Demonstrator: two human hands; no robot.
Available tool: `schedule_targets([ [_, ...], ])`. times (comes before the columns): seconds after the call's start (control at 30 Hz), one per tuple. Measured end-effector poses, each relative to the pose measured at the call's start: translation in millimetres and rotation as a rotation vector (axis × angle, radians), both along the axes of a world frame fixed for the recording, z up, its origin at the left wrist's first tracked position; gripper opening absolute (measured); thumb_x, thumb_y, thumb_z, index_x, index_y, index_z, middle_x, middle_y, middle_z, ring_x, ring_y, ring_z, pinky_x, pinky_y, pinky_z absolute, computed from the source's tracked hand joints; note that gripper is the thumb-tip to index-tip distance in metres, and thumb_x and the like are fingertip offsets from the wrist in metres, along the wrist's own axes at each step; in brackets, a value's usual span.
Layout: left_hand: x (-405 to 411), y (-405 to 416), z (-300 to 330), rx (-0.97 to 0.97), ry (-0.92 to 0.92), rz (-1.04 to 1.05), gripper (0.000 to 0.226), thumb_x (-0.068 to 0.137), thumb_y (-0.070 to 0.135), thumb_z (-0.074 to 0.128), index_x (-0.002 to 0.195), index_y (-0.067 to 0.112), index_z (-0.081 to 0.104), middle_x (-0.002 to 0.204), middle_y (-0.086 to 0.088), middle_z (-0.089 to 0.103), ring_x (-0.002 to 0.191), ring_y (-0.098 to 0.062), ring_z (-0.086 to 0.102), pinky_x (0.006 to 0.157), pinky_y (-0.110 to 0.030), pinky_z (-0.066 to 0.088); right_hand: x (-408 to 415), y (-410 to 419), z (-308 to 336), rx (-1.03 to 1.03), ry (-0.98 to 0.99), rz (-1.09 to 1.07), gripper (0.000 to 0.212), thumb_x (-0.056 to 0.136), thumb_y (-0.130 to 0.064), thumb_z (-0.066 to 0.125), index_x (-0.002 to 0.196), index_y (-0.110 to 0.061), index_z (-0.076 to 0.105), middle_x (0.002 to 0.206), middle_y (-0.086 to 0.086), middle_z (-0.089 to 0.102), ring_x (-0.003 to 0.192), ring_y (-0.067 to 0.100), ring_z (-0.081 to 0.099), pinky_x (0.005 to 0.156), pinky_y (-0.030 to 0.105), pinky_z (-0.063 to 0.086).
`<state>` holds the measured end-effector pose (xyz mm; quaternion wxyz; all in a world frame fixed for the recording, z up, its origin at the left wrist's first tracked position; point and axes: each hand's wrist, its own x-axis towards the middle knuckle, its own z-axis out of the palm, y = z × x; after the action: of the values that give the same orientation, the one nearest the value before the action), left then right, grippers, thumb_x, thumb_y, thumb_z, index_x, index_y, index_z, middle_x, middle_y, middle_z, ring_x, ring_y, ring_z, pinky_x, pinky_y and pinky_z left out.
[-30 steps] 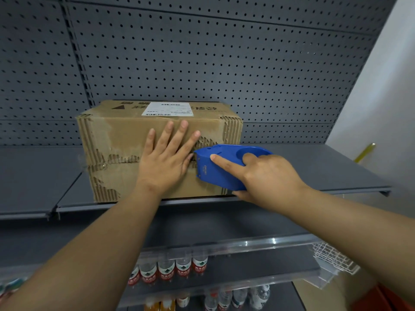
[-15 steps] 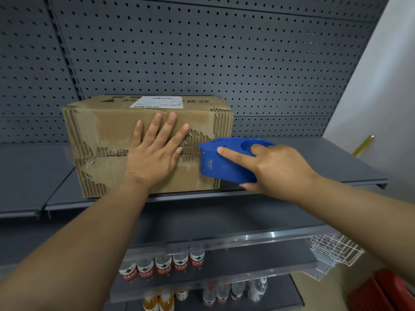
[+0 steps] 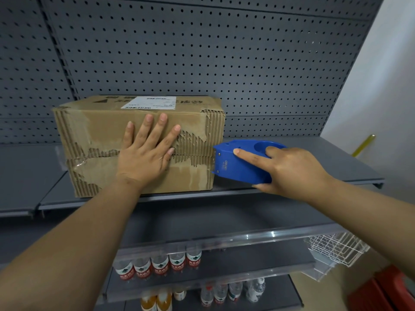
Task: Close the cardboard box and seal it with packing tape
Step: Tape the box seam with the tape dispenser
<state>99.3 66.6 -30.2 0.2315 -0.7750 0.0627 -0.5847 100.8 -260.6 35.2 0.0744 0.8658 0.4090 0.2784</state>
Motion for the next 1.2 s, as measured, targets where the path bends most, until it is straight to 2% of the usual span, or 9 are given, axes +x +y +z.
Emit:
schedule_targets([
  [0.3, -1, -2, -1, 0.018, -0.001, 0.012, 0.054, 0.096, 0.039, 0.029, 0.148, 0.028, 0.020, 0.158, 0.000, -0.008, 0.145, -0.020, -0.009, 0.115, -0.043, -0.006, 8, -9, -6, 0.013, 0.020, 0.037, 0.099, 0.046, -0.048, 0.086, 0.131, -0.032, 0.039, 0.061, 0.006, 0.053, 0.036, 0.024, 0.045, 0.044, 0.020, 0.022],
  [0.43, -2, -2, 0, 0.007, 0.018, 0.017, 0.054, 0.096, 0.039, 0.026, 0.149, 0.029, 0.016, 0.158, 0.001, -0.012, 0.144, -0.019, -0.013, 0.114, -0.042, -0.010, 13, -10, -9, 0.022, 0.038, 0.053, 0.097, 0.049, -0.047, 0.085, 0.132, -0.033, 0.037, 0.061, 0.007, 0.053, 0.038, 0.025, 0.048, 0.043, 0.020, 0.026],
  [0.9, -4, -6, -1, 0.004, 0.010, 0.023, 0.054, 0.096, 0.039, 0.028, 0.148, 0.028, 0.019, 0.158, 0.001, -0.010, 0.144, -0.019, -0.011, 0.114, -0.043, -0.010, 23, -32, -8, 0.024, 0.048, 0.050, 0.096, 0.049, -0.046, 0.085, 0.132, -0.032, 0.038, 0.063, 0.008, 0.055, 0.038, 0.026, 0.048, 0.040, 0.022, 0.034],
  [1.2, -10, -9, -3, -0.007, 0.010, 0.031, 0.058, 0.095, 0.039, 0.036, 0.149, 0.025, 0.020, 0.158, -0.002, -0.006, 0.145, -0.022, -0.006, 0.115, -0.045, -0.005, 22, -23, -10, 0.033, 0.037, 0.038, 0.099, 0.047, -0.049, 0.086, 0.132, -0.033, 0.038, 0.063, 0.007, 0.056, 0.038, 0.025, 0.049, 0.041, 0.021, 0.028],
])
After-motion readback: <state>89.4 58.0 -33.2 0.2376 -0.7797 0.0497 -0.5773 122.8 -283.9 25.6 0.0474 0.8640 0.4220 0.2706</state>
